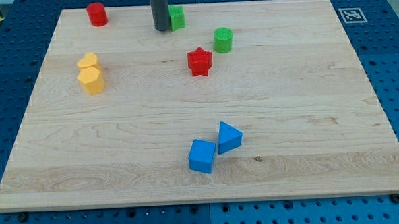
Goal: Push green star a bit up then right
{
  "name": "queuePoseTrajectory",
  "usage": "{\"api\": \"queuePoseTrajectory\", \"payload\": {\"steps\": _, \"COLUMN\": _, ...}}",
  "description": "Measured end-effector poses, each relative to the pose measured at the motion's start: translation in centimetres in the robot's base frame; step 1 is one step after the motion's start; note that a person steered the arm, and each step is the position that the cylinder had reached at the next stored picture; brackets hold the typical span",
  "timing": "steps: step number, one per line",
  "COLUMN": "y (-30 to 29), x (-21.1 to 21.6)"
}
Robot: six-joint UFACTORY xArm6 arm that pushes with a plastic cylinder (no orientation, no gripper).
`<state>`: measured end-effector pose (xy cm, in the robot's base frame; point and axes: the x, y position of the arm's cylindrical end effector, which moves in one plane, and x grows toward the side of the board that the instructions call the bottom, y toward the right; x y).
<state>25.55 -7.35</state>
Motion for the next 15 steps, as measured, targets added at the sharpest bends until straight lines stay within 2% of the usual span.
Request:
{"api": "queuePoseTrajectory", "payload": {"steps": 3, "y": 0.0, "x": -3.2}}
{"api": "queuePoseTrajectory", "payload": {"steps": 7, "y": 0.0, "x": -1.4}}
{"api": "queuePoseTrajectory", "payload": {"steps": 15, "y": 3.9, "x": -1.9}}
